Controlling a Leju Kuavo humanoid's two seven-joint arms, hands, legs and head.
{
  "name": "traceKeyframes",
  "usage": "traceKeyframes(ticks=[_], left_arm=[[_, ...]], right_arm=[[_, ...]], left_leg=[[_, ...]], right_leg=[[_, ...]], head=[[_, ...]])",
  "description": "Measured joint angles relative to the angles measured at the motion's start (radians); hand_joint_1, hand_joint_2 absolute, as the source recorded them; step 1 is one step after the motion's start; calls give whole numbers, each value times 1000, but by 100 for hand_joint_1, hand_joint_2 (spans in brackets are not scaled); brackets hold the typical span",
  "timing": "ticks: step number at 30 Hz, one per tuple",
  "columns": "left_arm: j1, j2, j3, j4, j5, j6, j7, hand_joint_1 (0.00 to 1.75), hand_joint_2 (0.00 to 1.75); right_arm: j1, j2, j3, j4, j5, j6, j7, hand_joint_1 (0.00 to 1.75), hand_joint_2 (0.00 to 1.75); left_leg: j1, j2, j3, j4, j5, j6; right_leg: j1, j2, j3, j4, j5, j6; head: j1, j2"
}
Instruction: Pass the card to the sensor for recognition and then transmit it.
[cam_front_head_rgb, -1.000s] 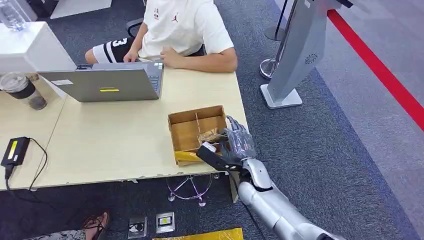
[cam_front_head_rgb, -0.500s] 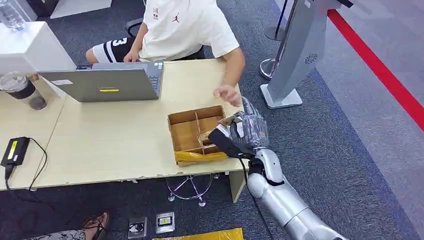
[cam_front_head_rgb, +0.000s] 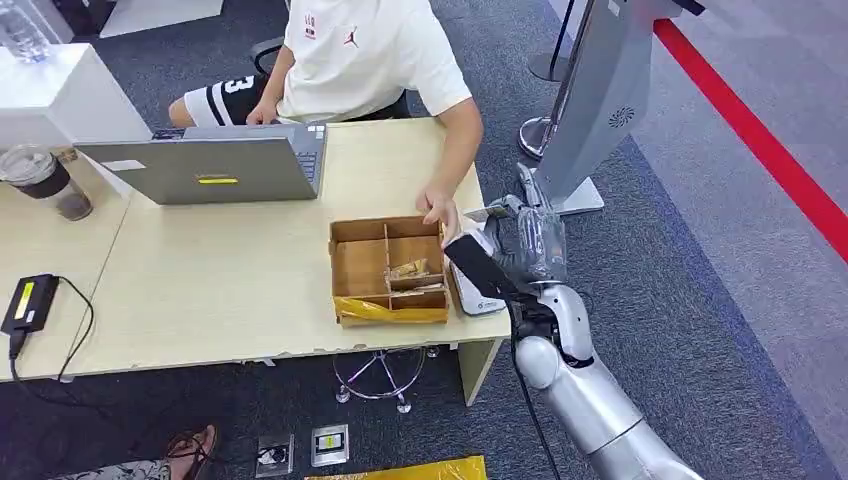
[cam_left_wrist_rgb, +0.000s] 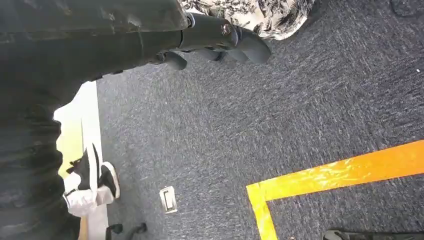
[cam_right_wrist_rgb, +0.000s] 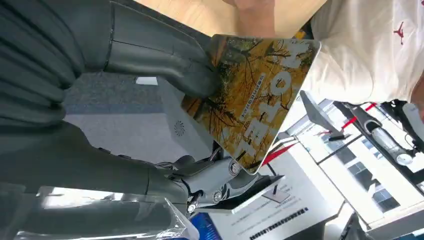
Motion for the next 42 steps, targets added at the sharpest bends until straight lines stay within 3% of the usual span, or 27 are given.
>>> traceKeyframes(ticks=[5, 11, 18, 31, 42], left_arm=[[0, 0, 0, 0, -3, 0, 0, 0, 175], [-1, 0, 0, 0, -11, 0, -2, 0, 175], [-1, 0, 0, 0, -17, -2, -9, 0, 175], [-2, 0, 0, 0, -17, 0, -11, 0, 175], [-2, 0, 0, 0, -15, 2, -10, 0, 175]], right_arm=[[-4, -11, -2, 19, -50, 2, 0, 175, 175], [-22, -13, 2, 143, -122, -31, -58, 175, 175], [-31, -11, 5, 249, -131, -21, -61, 175, 175], [-46, 51, 42, 496, -147, -3, -62, 175, 175], [-70, 76, 46, 576, -142, 3, -62, 175, 175]], left_leg=[[0, 0, 0, 0, 0, 0], [0, -1, 0, 0, 0, 0], [0, -1, -1, 0, 0, 0], [0, -1, -1, 0, 0, 0], [0, -1, 0, 0, 0, 0]], right_leg=[[0, 0, 0, 0, 0, 0], [0, -1, 0, 0, 0, 0], [0, -1, 0, 0, 0, 0], [0, -1, 0, 0, 0, 0], [0, -1, 0, 0, 0, 0]], head=[[0, 0], [0, 0], [0, 0], [0, 0], [0, 0]])
